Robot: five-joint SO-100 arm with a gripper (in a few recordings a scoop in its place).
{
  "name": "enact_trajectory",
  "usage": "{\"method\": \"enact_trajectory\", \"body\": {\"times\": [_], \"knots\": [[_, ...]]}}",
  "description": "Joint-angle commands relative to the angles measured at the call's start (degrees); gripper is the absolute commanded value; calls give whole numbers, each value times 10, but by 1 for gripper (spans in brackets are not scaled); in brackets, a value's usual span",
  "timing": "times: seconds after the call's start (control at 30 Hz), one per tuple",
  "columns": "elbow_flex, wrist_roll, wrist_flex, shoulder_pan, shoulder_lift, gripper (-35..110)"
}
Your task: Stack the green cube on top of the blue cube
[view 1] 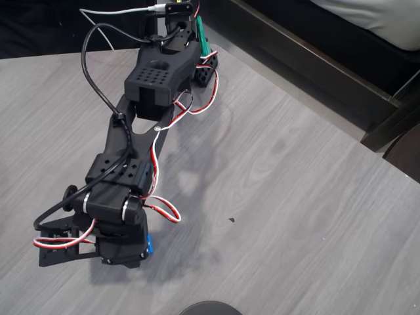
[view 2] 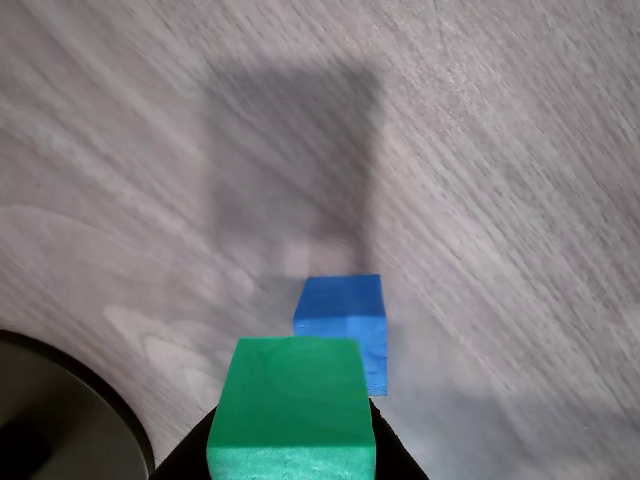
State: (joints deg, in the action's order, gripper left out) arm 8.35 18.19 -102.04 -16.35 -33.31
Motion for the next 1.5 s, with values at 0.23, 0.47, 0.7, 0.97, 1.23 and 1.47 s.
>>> {"method": "enact_trajectory", "body": {"times": [0.23, 0.47, 0.7, 0.97, 1.23, 1.47], "knots": [[13, -7, -7, 11, -6, 0], [48, -7, -7, 11, -11, 0], [50, -6, -8, 11, -9, 1], [58, -1, -8, 11, -9, 22], [89, 3, -8, 7, -39, 23], [147, 3, -8, 9, -112, 23]]}}
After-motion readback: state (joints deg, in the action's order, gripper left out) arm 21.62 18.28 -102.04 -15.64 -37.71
